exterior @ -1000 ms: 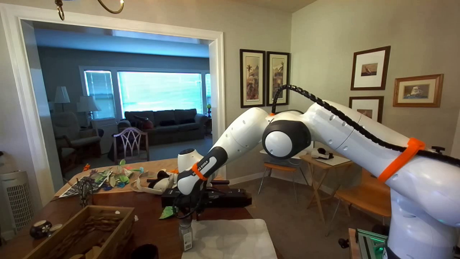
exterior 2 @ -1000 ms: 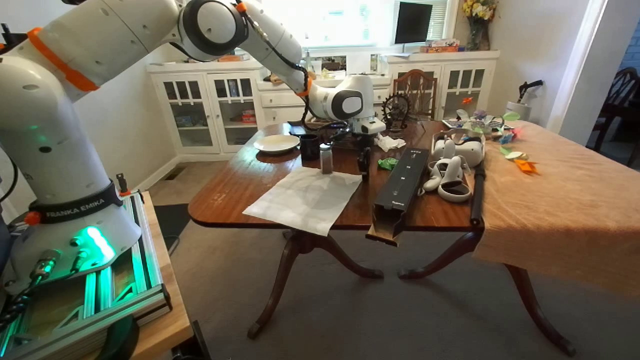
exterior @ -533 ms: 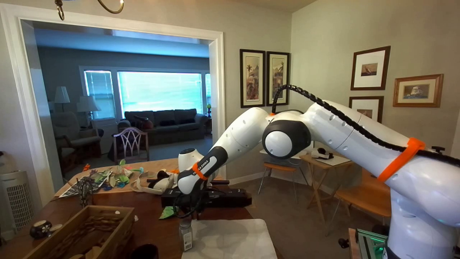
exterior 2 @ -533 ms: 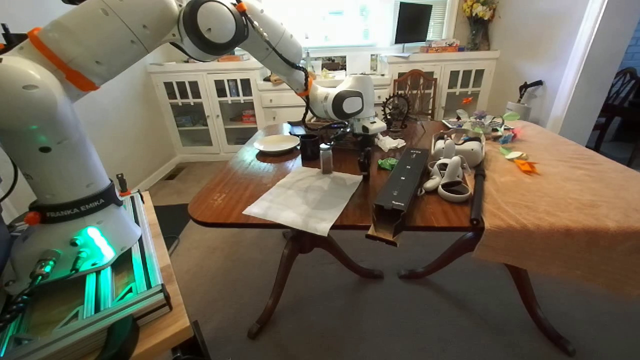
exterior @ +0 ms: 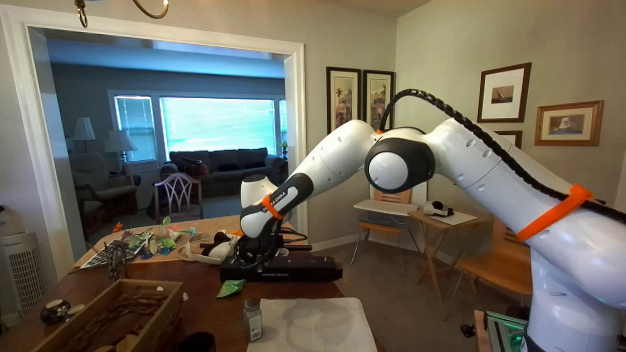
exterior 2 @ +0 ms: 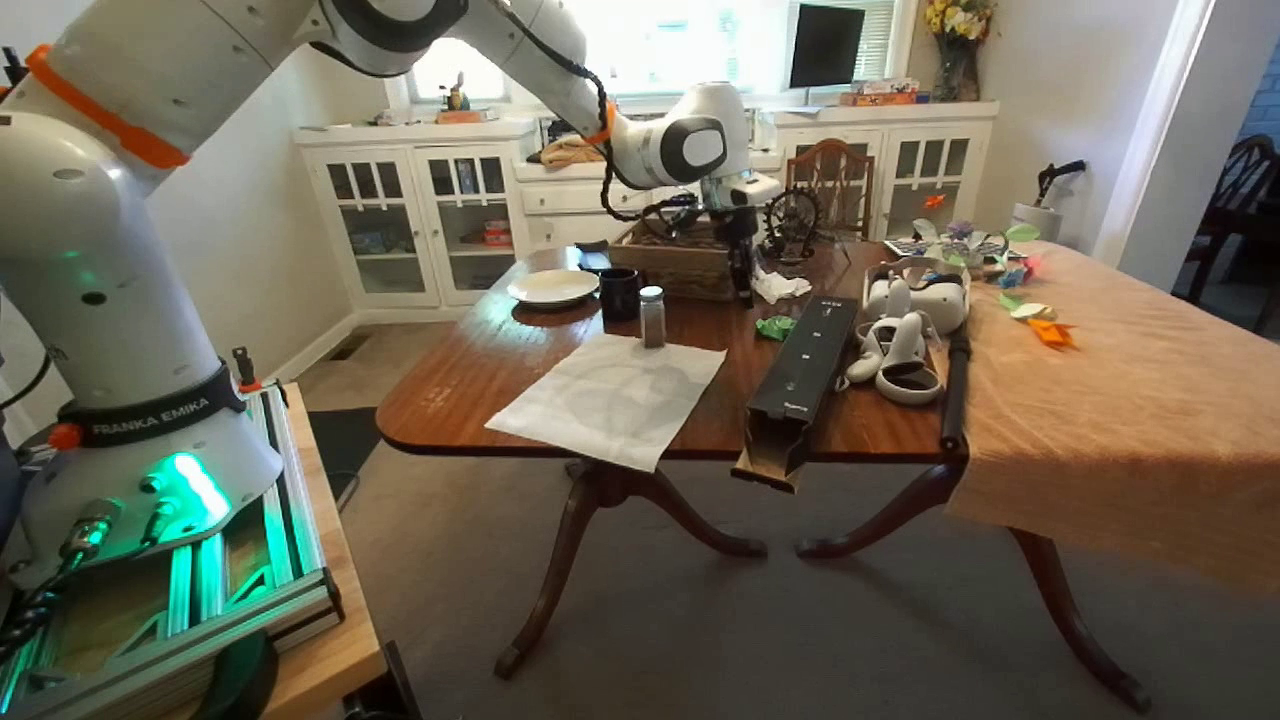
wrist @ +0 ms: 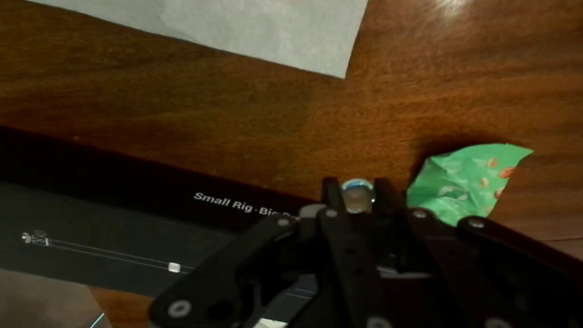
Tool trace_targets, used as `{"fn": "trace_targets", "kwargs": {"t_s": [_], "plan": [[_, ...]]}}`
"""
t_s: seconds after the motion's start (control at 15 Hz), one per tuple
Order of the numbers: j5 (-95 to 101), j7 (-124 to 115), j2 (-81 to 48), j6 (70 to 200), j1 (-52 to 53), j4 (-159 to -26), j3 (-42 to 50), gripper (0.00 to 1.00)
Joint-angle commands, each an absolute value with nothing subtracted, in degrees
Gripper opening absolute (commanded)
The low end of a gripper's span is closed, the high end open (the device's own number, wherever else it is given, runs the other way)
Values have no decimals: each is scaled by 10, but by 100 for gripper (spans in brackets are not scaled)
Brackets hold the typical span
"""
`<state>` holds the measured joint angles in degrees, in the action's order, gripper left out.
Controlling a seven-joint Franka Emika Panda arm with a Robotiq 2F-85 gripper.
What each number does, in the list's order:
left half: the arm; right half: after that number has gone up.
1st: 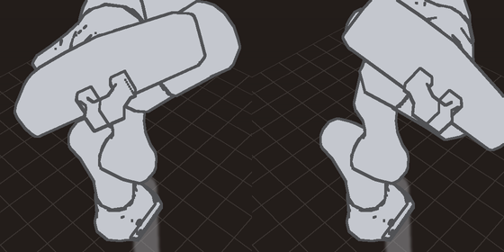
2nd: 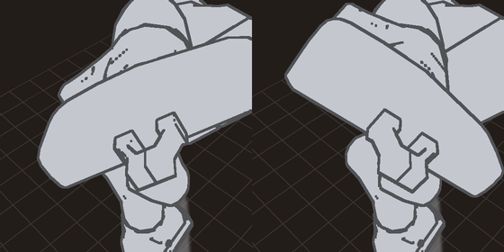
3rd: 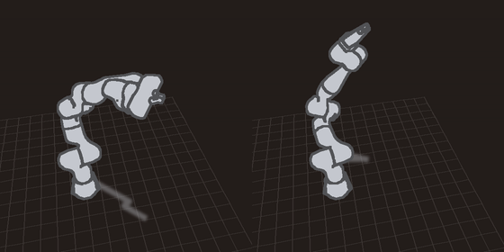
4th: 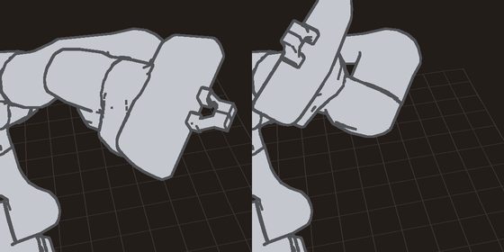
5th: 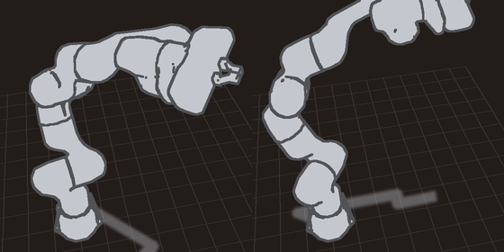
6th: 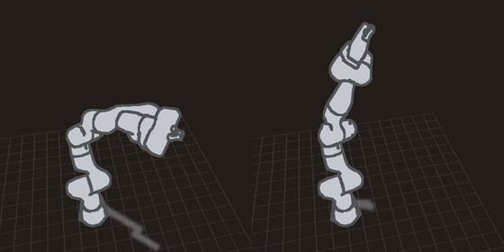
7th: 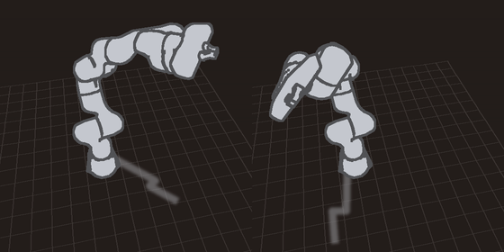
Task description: Put the white object in the basket then move the basket forwards.
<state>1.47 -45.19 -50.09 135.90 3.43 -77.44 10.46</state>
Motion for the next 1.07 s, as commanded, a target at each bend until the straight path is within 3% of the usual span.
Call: {"fn": "trace_targets", "kwargs": {"t_s": [0.0, 0.4, 1.0], "plan": [[-7, -353, -390, 1312, 22, -887, 61, 6], [-38, -185, -289, 1264, 12, -984, 16, 6], [-58, 21, -383, 1241, 22, -934, -64, 6]]}}
